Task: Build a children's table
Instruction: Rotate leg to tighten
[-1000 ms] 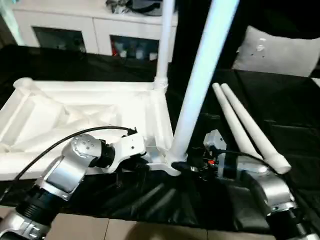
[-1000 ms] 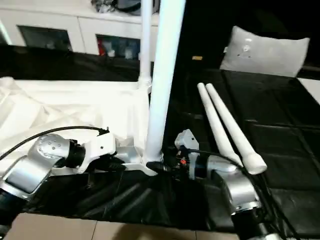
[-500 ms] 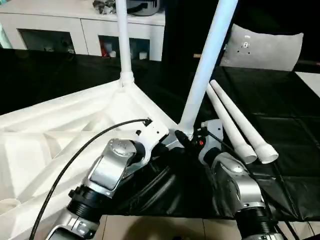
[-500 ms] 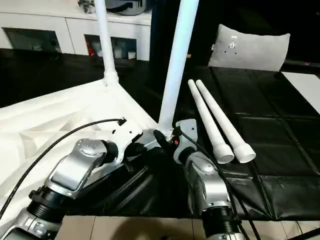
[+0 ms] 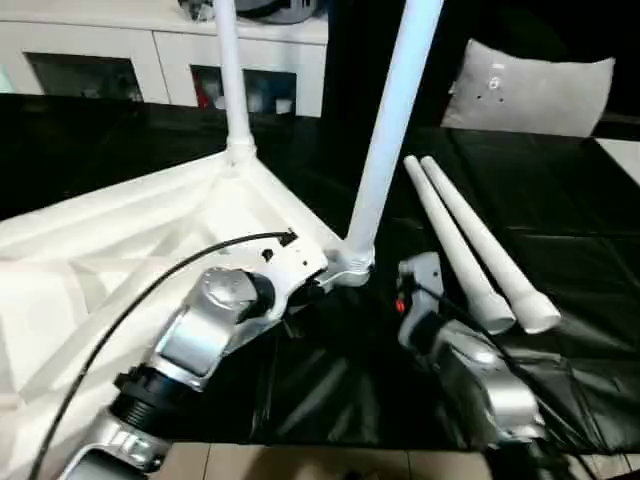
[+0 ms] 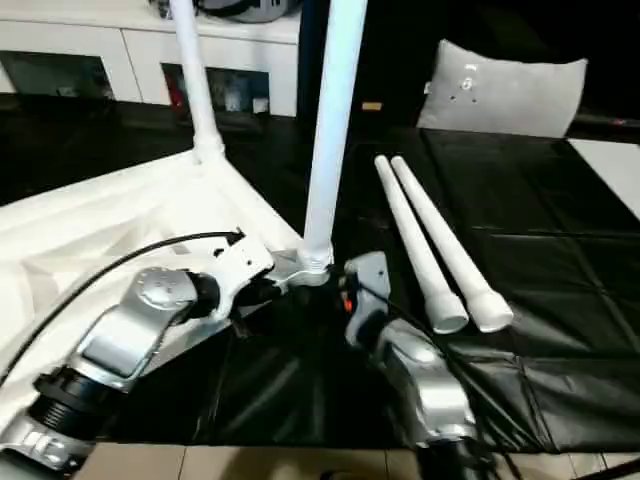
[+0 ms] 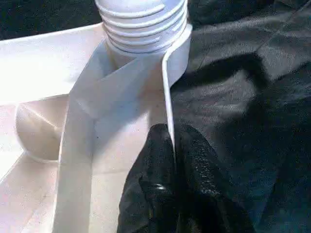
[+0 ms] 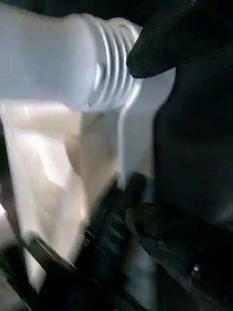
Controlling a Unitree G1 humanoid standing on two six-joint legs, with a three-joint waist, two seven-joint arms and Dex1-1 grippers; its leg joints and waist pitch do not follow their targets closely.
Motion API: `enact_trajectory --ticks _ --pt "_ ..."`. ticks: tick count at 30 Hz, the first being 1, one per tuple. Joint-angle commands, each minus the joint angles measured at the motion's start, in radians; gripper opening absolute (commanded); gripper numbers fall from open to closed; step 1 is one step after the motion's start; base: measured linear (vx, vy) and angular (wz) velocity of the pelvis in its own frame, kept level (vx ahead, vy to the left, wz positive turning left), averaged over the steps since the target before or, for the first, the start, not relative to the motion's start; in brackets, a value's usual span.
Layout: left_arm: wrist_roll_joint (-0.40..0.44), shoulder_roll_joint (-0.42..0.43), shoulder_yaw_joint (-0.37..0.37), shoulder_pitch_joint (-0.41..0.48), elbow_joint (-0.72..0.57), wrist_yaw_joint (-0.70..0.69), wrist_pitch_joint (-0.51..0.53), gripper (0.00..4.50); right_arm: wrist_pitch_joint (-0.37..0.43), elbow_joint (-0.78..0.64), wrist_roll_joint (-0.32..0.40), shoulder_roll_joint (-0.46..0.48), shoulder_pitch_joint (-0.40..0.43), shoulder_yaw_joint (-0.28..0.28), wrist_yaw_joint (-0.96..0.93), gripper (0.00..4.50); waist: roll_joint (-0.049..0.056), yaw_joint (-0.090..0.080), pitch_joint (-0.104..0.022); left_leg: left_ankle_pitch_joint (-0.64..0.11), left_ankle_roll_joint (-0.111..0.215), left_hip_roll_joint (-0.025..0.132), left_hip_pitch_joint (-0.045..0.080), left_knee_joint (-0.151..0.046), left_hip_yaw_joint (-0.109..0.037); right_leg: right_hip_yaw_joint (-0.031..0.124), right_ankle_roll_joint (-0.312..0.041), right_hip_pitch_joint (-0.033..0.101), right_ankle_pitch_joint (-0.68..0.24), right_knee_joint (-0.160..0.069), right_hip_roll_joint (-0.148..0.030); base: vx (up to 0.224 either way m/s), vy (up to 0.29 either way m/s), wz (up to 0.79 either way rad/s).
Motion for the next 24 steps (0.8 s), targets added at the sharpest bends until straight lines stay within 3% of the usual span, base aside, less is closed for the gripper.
enact_trajectory --ticks 1,6,11,14,15,18,19,20,24 --pt "0.005 0.039 -0.042 0.010 0.039 -0.060 -0.036 0.00 0.002 -0.032 0.009 -0.044 -0.001 -0.003 0.069 4.45 0.009 0.004 -0.059 -0.078 0.086 -0.011 -0.026 -0.062 0.032 0.036 -0.225 0.071 -0.125 -0.046 -0.036 0.000 0.000 0.00" --pt "-0.029 0.118 -0.079 0.023 0.043 -0.204 -0.153 0.00 -0.007 -0.028 0.013 -0.181 -0.037 0.012 0.233 4.45 0.009 0.010 -0.057 -0.082 0.106 -0.010 -0.020 -0.061 0.036 0.037 -0.258 0.073 -0.104 -0.041 -0.037 0.000 0.000 0.00" --pt "-0.031 0.200 -0.124 0.019 0.065 -0.345 -0.302 0.00 -0.032 0.018 -0.014 -0.283 -0.120 0.060 0.367 4.45 0.010 0.015 -0.057 -0.109 0.098 -0.008 -0.016 -0.061 0.037 0.037 -0.255 0.070 -0.159 -0.043 -0.040 0.000 0.000 0.00" --pt "-0.036 0.211 -0.129 0.015 0.075 -0.369 -0.333 0.00 -0.037 0.033 -0.020 -0.295 -0.138 0.074 0.403 4.45 0.010 0.021 -0.058 -0.111 0.088 -0.008 -0.013 -0.059 0.039 0.037 -0.257 0.069 -0.161 -0.041 -0.039 0.000 0.000 0.00" --pt "-0.039 0.217 -0.133 0.013 0.077 -0.384 -0.347 0.00 -0.045 0.040 -0.024 -0.303 -0.144 0.084 0.423 4.45 0.006 0.027 -0.060 -0.096 0.089 -0.007 -0.014 -0.059 0.038 0.037 -0.259 0.070 -0.146 -0.037 -0.039 0.000 0.000 0.00" --pt "-0.058 0.237 -0.143 0.007 0.070 -0.451 -0.370 0.00 -0.059 0.068 -0.019 -0.308 -0.173 0.111 0.496 4.45 0.005 0.033 -0.060 -0.088 0.091 -0.008 -0.013 -0.058 0.040 0.038 -0.269 0.070 -0.124 -0.033 -0.039 0.000 0.000 0.00" --pt "-0.061 0.240 -0.144 0.006 0.069 -0.461 -0.373 0.00 -0.054 0.071 -0.011 -0.306 -0.177 0.115 0.507 4.45 0.000 0.034 -0.060 -0.088 0.092 -0.008 -0.013 -0.058 0.040 0.038 -0.269 0.070 -0.124 -0.033 -0.039 0.000 0.000 0.00" --pt "-0.063 0.242 -0.145 0.005 0.068 -0.469 -0.379 0.00 -0.050 0.073 -0.003 -0.305 -0.182 0.122 0.518 4.45 0.004 0.036 -0.060 -0.084 0.091 -0.007 -0.012 -0.058 0.040 0.038 -0.269 0.070 -0.123 -0.032 -0.039 0.000 0.000 0.00" --pt "-0.067 0.242 -0.147 0.003 0.063 -0.486 -0.400 0.00 -0.060 0.090 -0.009 -0.294 -0.193 0.143 0.524 4.06 0.002 0.039 -0.057 -0.097 0.079 -0.006 -0.013 -0.059 0.040 0.039 -0.261 0.068 -0.154 -0.033 -0.040 0.000 0.000 0.00"
